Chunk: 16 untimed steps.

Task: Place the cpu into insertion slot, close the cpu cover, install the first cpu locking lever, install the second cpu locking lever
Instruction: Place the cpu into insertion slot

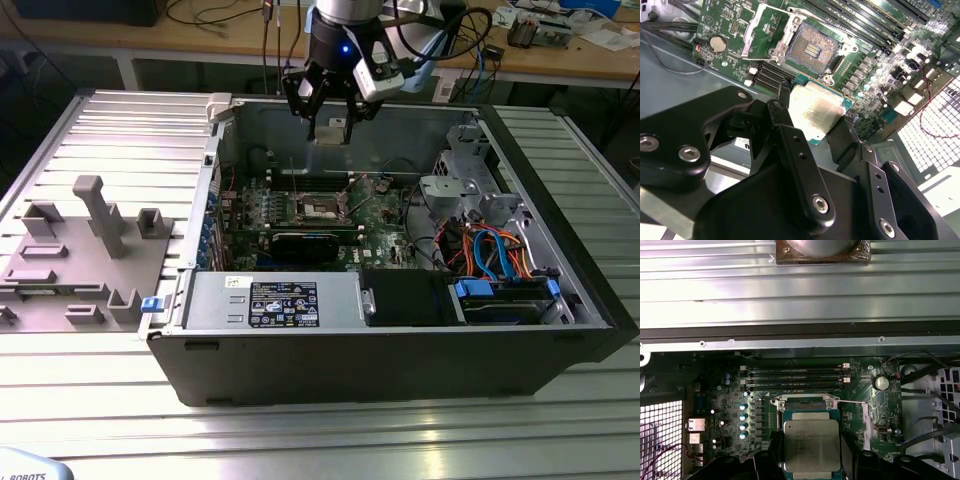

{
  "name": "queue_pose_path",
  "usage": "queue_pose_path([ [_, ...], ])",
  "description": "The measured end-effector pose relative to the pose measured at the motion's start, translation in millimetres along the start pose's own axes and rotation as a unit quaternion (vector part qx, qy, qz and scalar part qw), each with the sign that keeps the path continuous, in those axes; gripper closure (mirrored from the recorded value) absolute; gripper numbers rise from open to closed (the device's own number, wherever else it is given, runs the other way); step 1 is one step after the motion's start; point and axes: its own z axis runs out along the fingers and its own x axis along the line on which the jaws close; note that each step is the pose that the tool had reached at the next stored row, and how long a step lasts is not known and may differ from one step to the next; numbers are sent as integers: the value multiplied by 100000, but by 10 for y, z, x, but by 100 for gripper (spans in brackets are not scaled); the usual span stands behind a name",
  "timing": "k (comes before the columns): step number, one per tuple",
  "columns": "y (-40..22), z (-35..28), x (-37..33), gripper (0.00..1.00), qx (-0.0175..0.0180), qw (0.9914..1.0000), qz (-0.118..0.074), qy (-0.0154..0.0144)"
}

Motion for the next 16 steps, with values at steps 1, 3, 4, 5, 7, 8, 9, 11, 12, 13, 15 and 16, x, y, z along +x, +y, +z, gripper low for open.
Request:
queue_pose_path([
  [1,0,2,0,45,2,100000,-2,-1],
  [3,0,5,0,45,8,100000,-1,-2],
  [4,-1,6,0,45,13,100000,0,1],
  [5,-1,8,0,45,10,100000,-1,-1],
  [7,-1,12,0,45,9,100000,-1,-2],
  [8,-1,13,0,45,9,100000,1,-2],
  [9,-1,15,0,45,10,100000,-3,-3],
  [11,-2,18,0,45,15,100000,-1,1],
  [12,-2,20,0,45,12,100000,-1,-2],
  [13,-2,22,0,45,12,100000,-1,0],
  [15,-2,27,0,45,14,100000,0,0],
  [16,-2,29,-1,45,16,100000,-2,1],
])
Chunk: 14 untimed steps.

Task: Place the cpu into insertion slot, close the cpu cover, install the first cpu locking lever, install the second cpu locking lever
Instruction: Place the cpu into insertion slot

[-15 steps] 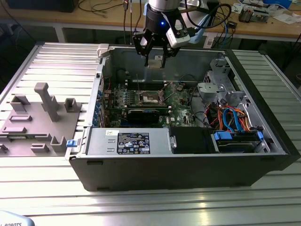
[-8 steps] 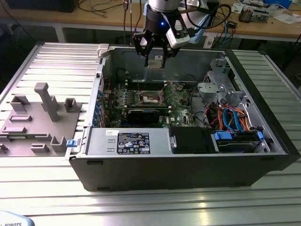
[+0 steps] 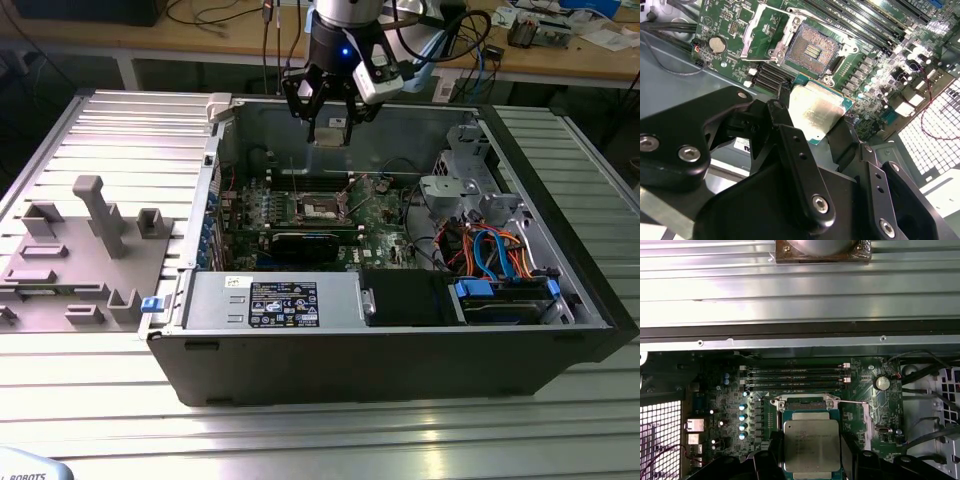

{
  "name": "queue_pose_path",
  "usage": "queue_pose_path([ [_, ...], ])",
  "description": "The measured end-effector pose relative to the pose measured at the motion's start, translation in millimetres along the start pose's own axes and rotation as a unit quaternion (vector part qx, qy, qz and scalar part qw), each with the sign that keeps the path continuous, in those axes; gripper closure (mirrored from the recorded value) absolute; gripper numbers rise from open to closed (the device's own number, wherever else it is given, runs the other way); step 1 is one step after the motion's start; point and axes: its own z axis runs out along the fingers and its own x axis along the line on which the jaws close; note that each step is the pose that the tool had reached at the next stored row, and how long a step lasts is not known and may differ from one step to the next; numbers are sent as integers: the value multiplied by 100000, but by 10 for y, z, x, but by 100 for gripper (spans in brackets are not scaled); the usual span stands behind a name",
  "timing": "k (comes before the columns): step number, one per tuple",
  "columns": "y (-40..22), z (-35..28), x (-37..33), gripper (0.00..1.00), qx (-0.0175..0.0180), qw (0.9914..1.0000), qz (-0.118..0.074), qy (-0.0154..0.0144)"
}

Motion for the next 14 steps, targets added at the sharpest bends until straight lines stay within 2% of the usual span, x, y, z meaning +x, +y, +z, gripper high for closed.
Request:
queue_pose_path([
  [14,-3,34,-1,45,-2,100000,1,-2],
])
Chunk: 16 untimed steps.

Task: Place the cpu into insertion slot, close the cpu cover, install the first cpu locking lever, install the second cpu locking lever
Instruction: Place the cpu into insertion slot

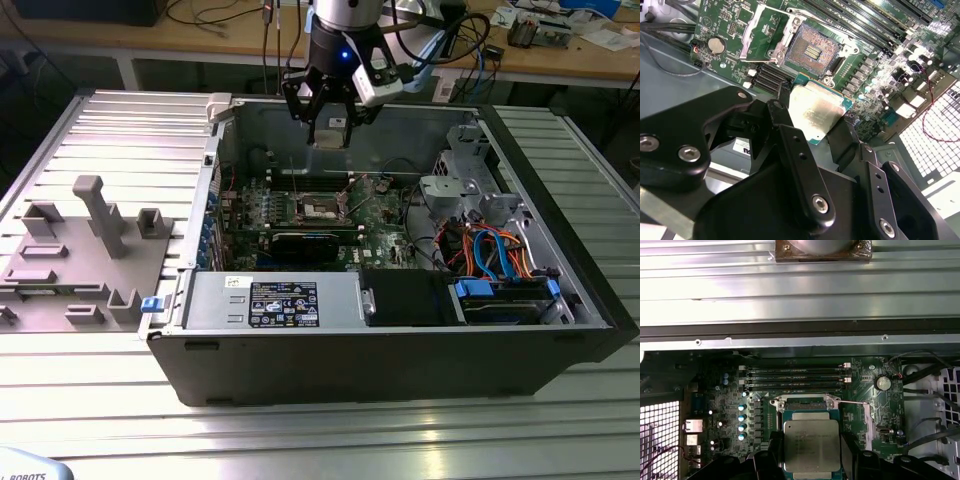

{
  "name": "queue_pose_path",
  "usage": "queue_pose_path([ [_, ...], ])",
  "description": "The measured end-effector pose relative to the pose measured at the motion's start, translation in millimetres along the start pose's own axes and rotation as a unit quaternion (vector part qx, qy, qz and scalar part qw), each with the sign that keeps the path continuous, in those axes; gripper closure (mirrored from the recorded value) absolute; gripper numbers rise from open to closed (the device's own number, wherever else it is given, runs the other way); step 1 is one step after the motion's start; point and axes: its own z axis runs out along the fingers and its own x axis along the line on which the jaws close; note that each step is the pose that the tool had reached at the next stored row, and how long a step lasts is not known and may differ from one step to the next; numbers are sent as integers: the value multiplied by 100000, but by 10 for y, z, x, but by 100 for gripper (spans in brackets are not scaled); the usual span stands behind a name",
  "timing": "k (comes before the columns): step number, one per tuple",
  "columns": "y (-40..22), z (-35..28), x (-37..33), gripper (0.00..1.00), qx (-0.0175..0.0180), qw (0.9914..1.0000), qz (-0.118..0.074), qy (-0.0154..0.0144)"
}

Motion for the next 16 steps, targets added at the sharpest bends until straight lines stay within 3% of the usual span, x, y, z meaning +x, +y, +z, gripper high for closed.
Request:
queue_pose_path([
  [16,-3,31,-1,45,2,100000,-1,3],
])
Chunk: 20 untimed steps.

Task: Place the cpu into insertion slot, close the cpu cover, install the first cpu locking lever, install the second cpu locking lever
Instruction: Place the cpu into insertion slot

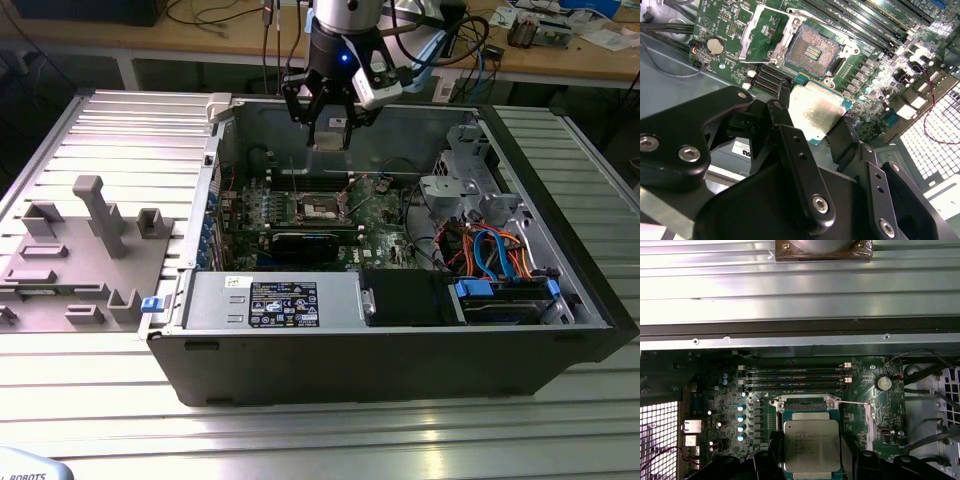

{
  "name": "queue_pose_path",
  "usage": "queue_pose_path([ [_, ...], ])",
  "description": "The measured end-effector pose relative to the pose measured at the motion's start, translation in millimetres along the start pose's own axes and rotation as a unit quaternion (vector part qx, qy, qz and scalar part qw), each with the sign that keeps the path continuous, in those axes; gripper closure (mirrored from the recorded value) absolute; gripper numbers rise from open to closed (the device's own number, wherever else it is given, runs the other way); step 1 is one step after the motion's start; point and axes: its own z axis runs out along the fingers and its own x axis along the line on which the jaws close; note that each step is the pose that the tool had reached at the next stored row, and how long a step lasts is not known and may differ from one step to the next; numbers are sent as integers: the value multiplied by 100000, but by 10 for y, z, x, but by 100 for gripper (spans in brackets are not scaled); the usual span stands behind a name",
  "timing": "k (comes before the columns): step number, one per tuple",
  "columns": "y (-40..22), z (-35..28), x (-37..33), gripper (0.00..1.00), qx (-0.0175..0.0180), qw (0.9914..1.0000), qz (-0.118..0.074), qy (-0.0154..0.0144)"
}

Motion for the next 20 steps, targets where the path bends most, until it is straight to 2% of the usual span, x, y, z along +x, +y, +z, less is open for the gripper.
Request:
queue_pose_path([
  [20,-4,44,-1,45,-6,100000,2,-6],
])
